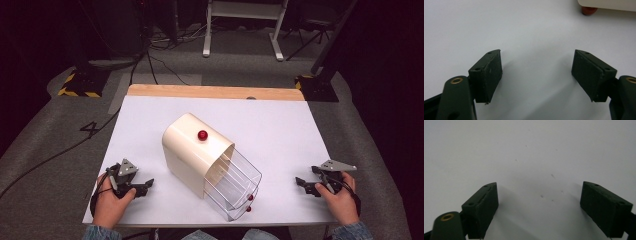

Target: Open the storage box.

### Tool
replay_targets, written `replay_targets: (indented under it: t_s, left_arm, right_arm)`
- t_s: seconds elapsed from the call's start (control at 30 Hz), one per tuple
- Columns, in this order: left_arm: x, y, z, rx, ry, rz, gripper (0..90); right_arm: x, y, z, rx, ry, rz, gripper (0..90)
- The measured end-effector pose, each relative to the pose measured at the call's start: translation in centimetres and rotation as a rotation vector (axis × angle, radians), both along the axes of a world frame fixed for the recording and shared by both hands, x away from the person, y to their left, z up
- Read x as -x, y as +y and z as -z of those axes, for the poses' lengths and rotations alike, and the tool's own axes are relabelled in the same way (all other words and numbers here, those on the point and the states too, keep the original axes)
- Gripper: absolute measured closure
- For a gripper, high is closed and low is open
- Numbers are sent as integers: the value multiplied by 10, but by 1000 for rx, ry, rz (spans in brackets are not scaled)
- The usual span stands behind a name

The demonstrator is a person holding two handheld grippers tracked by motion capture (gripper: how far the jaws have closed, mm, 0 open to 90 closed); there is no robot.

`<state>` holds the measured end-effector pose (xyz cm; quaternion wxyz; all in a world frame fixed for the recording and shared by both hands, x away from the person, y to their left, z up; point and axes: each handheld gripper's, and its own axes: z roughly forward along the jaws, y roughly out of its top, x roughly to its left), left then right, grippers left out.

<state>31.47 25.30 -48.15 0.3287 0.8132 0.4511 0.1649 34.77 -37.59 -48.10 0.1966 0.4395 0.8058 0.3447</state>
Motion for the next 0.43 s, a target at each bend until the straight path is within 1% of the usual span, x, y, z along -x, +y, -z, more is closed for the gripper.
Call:
replay_targets:
  t_s: [0.07, 0.13, 0.43]
  left_arm:
    - [0, 0, 0, 0, -1, 0, 247]
    - [0, 0, 0, -2, -2, 0, 247]
    - [0, -1, 0, -7, -8, 2, 247]
  right_arm:
    - [0, 1, 0, 8, -6, 1, 147]
    - [1, 1, 1, 6, -9, 3, 146]
    - [0, 1, 1, 9, -7, 3, 145]
